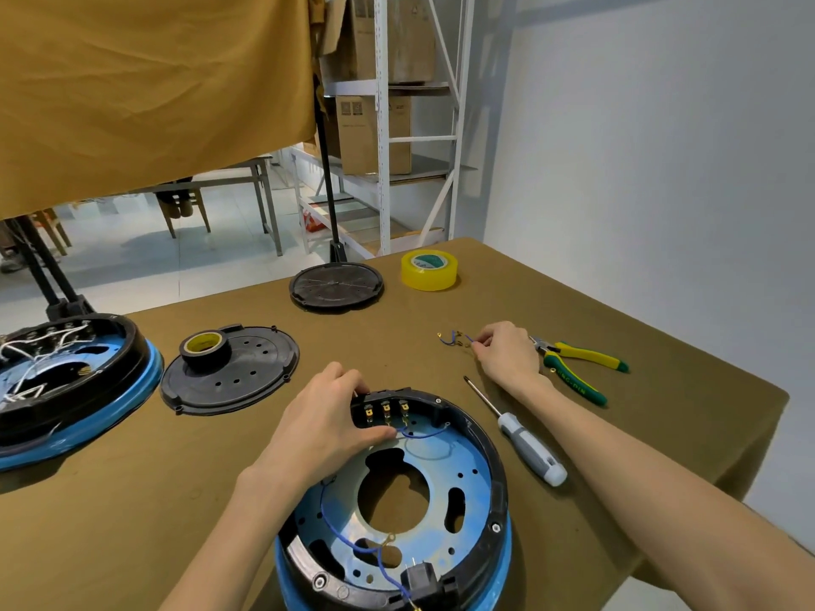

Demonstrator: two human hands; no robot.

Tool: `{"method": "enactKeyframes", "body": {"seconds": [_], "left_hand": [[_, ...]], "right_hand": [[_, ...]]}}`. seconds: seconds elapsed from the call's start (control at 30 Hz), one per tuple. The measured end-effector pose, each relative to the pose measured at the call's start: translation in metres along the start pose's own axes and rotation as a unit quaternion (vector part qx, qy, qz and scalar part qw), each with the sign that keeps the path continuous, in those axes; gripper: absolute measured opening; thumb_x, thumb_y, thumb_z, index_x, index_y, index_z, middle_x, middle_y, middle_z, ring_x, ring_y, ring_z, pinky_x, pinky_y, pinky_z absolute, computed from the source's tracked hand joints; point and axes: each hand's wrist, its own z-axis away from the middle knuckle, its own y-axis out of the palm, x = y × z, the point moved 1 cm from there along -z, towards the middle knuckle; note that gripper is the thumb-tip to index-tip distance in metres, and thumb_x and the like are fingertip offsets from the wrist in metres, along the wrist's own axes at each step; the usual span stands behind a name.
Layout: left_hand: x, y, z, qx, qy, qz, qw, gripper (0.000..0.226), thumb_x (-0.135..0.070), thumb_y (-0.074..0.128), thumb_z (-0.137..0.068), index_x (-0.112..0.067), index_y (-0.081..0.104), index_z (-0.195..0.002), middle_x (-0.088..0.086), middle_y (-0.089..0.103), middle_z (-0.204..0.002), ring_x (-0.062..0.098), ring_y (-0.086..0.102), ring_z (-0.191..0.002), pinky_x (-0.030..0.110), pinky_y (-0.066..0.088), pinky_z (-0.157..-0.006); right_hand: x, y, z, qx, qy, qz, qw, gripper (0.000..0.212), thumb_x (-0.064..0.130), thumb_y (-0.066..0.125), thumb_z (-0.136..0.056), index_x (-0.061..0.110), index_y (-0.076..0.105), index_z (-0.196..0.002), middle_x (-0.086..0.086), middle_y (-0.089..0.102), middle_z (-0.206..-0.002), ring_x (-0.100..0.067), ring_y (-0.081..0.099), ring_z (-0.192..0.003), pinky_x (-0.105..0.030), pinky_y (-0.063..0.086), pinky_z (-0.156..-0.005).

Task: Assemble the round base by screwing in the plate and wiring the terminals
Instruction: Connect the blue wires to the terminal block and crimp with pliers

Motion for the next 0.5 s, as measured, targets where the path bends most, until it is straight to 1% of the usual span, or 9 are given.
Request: {"method": "enactKeyframes", "body": {"seconds": [0.1,0.17,0.23,0.3,0.33,0.37,0.43,0.5], "left_hand": [[-0.002,-0.001,0.001,0.0,-0.001,0.003,1.0,0.057,-0.076,0.075,-0.07,-0.038,0.054,-0.106,-0.02,0.043,-0.097,0.007,0.051,-0.093,0.026,0.046,-0.074],[-0.003,-0.004,0.004,0.004,-0.004,0.014,1.0,0.054,-0.072,0.077,-0.072,-0.037,0.056,-0.107,-0.02,0.045,-0.098,0.006,0.052,-0.094,0.026,0.047,-0.076],[-0.002,-0.009,0.007,0.019,-0.013,0.049,0.999,0.05,-0.063,0.081,-0.075,-0.036,0.06,-0.111,-0.019,0.049,-0.101,0.004,0.053,-0.096,0.025,0.046,-0.08],[0.001,-0.015,0.01,0.046,-0.028,0.088,0.995,0.046,-0.052,0.082,-0.08,-0.034,0.062,-0.117,-0.016,0.054,-0.107,0.003,0.054,-0.1,0.023,0.044,-0.084],[0.002,-0.019,0.012,0.058,-0.033,0.096,0.993,0.044,-0.047,0.081,-0.084,-0.033,0.062,-0.121,-0.014,0.056,-0.111,0.004,0.055,-0.103,0.023,0.043,-0.087],[0.004,-0.022,0.015,0.065,-0.037,0.098,0.992,0.042,-0.043,0.078,-0.087,-0.033,0.062,-0.125,-0.012,0.056,-0.114,0.006,0.056,-0.106,0.023,0.042,-0.09],[0.007,-0.025,0.022,0.068,-0.045,0.105,0.991,0.037,-0.039,0.074,-0.092,-0.032,0.063,-0.127,-0.009,0.057,-0.116,0.009,0.057,-0.109,0.024,0.041,-0.092],[0.01,-0.027,0.03,0.055,-0.054,0.123,0.989,0.033,-0.038,0.074,-0.093,-0.032,0.066,-0.124,-0.01,0.059,-0.112,0.008,0.057,-0.105,0.024,0.042,-0.088]], "right_hand": [[0.007,-0.014,0.012,-0.039,-0.022,-0.029,0.999,0.018,0.026,0.063,-0.099,0.02,0.079,-0.106,-0.004,0.077,-0.101,-0.023,0.07,-0.093,-0.041,0.06,-0.079],[0.017,-0.023,0.022,-0.049,-0.039,-0.058,0.996,0.017,0.025,0.063,-0.099,0.019,0.079,-0.102,-0.002,0.077,-0.094,-0.02,0.069,-0.087,-0.039,0.059,-0.076],[0.031,-0.032,0.038,-0.032,-0.067,-0.12,0.99,0.012,0.022,0.063,-0.097,0.02,0.075,-0.095,0.003,0.072,-0.086,-0.016,0.065,-0.081,-0.034,0.055,-0.073],[0.046,-0.039,0.063,0.001,-0.113,-0.174,0.978,0.009,0.018,0.062,-0.097,0.021,0.066,-0.09,0.007,0.066,-0.081,-0.01,0.059,-0.074,-0.021,0.046,-0.065],[0.053,-0.041,0.078,0.022,-0.145,-0.178,0.973,0.009,0.018,0.059,-0.099,0.021,0.062,-0.09,0.006,0.063,-0.079,-0.008,0.056,-0.07,-0.02,0.043,-0.061],[0.059,-0.04,0.092,0.047,-0.176,-0.164,0.969,0.009,0.019,0.055,-0.101,0.02,0.057,-0.092,0.005,0.062,-0.078,-0.01,0.055,-0.068,-0.024,0.044,-0.061],[0.066,-0.038,0.119,0.096,-0.231,-0.086,0.964,0.009,0.021,0.046,-0.104,0.017,0.049,-0.097,0.0,0.061,-0.08,-0.021,0.057,-0.069,-0.041,0.047,-0.064],[0.067,-0.036,0.134,0.11,-0.267,-0.013,0.957,0.01,0.023,0.04,-0.107,0.015,0.045,-0.102,-0.005,0.059,-0.088,-0.031,0.057,-0.075,-0.047,0.048,-0.07]]}}
